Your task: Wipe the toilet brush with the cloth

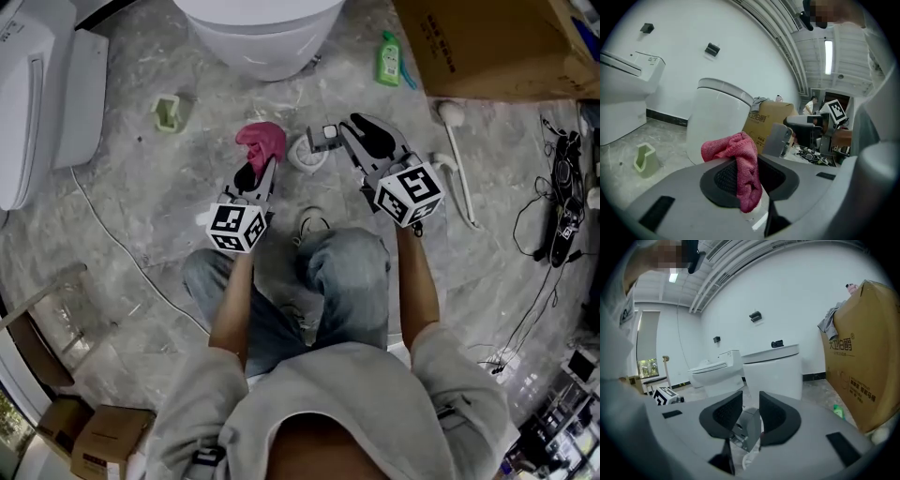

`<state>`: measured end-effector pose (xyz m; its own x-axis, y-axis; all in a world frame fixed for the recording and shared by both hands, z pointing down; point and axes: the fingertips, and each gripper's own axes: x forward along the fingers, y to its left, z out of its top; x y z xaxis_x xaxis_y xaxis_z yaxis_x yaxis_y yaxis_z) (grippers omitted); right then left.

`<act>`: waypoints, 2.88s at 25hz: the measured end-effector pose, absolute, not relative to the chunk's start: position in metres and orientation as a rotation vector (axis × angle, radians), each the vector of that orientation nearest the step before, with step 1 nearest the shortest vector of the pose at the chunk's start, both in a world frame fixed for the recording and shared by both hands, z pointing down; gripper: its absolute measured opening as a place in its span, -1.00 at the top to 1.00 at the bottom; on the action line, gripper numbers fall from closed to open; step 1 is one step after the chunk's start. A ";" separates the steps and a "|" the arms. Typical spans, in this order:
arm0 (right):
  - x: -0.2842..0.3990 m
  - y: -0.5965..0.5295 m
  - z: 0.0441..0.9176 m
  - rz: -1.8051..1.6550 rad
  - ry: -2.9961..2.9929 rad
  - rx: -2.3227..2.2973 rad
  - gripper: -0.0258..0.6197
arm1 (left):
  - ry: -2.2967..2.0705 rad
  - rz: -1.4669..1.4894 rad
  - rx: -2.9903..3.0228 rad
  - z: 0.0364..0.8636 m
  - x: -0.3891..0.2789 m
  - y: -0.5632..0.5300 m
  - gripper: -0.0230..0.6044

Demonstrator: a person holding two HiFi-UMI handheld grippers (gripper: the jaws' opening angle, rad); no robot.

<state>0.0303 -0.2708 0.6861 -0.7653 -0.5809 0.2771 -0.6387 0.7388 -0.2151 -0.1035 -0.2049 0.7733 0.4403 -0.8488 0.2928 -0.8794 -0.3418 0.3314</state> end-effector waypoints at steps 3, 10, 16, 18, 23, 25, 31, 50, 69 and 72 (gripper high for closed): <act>0.028 -0.275 0.688 0.373 -2.763 1.001 0.60 | -1.447 0.067 2.300 0.783 -0.094 -0.208 0.60; 0.021 -0.275 0.694 0.286 -2.728 1.005 0.66 | -1.439 0.058 2.351 0.784 -0.079 -0.211 0.60; 0.016 -0.272 0.691 0.266 -2.731 0.969 0.66 | -1.365 0.050 2.331 0.806 -0.053 -0.216 0.60; 0.017 -0.272 0.691 0.267 -2.730 0.973 0.66 | -1.331 0.031 2.330 0.811 -0.045 -0.217 0.60; 0.020 -0.274 0.691 0.281 -2.737 1.001 0.66 | -1.296 0.027 2.362 0.811 -0.037 -0.226 0.60; 0.022 -0.274 0.692 0.293 -2.742 1.010 0.66 | -1.280 0.058 2.390 0.812 -0.034 -0.229 0.60; 0.021 -0.275 0.690 0.289 -2.754 1.006 0.66 | -1.296 0.123 2.387 0.825 -0.029 -0.234 0.60; 0.016 -0.271 0.690 0.260 -2.765 0.977 0.68 | -1.225 0.447 2.231 0.931 -0.024 -0.236 0.61; 0.018 -0.272 0.691 0.255 -2.754 1.007 0.69 | -1.379 0.133 2.340 0.815 -0.033 -0.205 0.61; 0.019 -0.272 0.691 0.252 -2.750 1.020 0.69 | -1.365 0.118 2.350 0.813 -0.028 -0.207 0.61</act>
<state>0.0190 -0.2717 0.6907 -0.7428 -0.6244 0.2417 -0.6579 0.7476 -0.0905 -0.0277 -0.2070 0.8130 0.5152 -0.8112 0.2768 -0.8466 -0.4314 0.3116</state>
